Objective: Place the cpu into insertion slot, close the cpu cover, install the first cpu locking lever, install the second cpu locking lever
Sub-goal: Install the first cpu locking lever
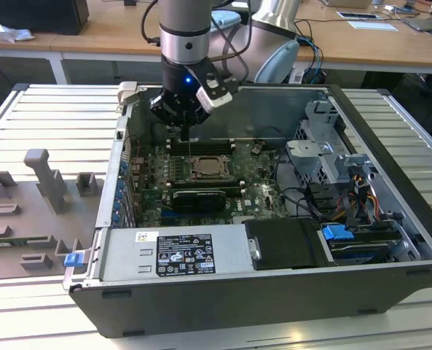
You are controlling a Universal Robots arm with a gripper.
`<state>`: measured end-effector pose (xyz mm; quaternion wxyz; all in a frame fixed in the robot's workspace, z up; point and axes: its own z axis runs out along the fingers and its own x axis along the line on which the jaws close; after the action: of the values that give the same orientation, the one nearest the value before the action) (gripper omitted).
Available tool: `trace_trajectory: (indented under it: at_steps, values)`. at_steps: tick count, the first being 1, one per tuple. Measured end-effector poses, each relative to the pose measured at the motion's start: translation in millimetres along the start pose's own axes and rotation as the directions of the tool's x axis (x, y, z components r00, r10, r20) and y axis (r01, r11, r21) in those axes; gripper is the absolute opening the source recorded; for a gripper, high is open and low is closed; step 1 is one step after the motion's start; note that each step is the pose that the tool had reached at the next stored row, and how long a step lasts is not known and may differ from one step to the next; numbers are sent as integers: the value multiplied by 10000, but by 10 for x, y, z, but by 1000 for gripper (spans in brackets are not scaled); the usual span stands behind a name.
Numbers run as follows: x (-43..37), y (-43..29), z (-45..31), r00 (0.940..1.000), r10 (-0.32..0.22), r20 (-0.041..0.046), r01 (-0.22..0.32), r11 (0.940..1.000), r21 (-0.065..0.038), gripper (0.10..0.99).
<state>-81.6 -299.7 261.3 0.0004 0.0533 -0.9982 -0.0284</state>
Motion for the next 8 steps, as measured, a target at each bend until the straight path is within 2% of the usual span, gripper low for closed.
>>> trace_trajectory:
  at_steps: [4,8]
  values:
    - [-72,-8,10,9998,183,12,-183,9998,-1,106]
    - [-92,-10,13,9997,257,16,-257,9997,-1,106]
